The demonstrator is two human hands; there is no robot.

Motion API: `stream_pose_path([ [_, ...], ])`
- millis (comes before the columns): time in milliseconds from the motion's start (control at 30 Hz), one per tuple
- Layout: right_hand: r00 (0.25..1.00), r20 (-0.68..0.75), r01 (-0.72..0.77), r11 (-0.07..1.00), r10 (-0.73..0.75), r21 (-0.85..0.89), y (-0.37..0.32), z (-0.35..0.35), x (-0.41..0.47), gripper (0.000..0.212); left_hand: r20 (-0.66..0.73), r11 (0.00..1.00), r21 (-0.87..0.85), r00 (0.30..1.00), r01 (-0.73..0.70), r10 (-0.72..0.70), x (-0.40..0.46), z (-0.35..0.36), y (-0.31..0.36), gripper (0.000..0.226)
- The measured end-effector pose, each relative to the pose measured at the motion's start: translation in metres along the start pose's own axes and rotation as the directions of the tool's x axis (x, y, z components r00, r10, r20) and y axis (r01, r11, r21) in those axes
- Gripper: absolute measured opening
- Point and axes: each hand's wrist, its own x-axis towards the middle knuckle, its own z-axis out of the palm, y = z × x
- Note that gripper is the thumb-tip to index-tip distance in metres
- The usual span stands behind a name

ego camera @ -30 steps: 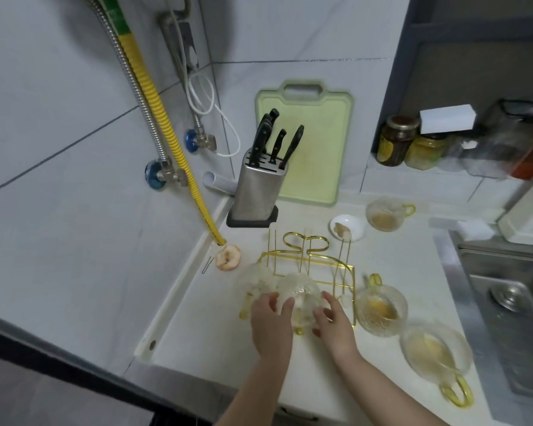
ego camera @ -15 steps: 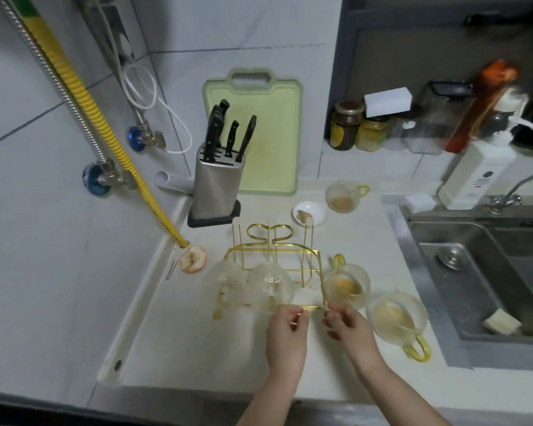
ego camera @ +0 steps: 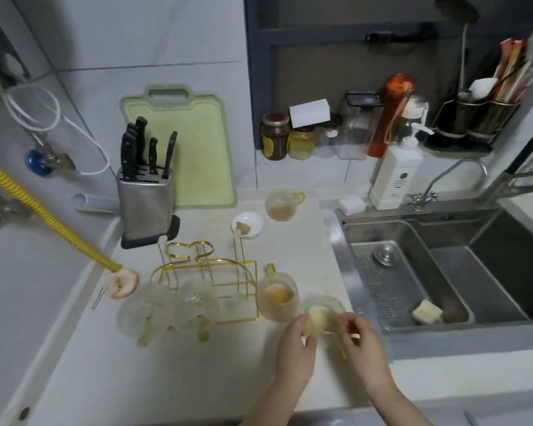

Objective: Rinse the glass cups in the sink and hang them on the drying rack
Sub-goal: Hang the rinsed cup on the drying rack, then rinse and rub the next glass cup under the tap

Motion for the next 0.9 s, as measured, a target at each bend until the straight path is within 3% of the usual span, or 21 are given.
stream_pose_path([
  [133, 0.996, 0.065, -0.058, 0.998, 0.061, -0.034, 0.020, -0.016, 0.009, 0.022, -0.044, 0.999, 0.040, 0.999, 0.004, -0.002, 0.001, 0.018, 0.015, 0.049],
  [267, 0.963, 0.234, -0.134, 0.991, 0.136, -0.022, 0.032, -0.018, 0.017, 0.027, -0.090, 0.994, 0.022, 0.990, 0.109, -0.107, 0.006, 0.032, 0.019, 0.038],
  [500, 0.918, 0.389, -0.098, 0.995, 0.080, 0.027, 0.040, -0.032, 0.035, 0.036, -0.229, 0.990, -0.080, 0.964, 0.117, -0.133, 0.008, 0.053, 0.023, 0.031],
  [633, 0.934, 0.358, -0.031, 0.999, 0.019, 0.028, 0.047, -0.050, 0.043, 0.031, -0.262, 0.991, -0.074, 0.957, 0.109, -0.125, 0.006, 0.066, 0.026, 0.052],
  [900, 0.963, 0.268, -0.027, 0.997, 0.005, 0.078, 0.047, -0.094, 0.074, 0.026, -0.224, 0.999, -0.009, 0.974, -0.039, 0.036, 0.030, 0.082, 0.053, 0.052],
])
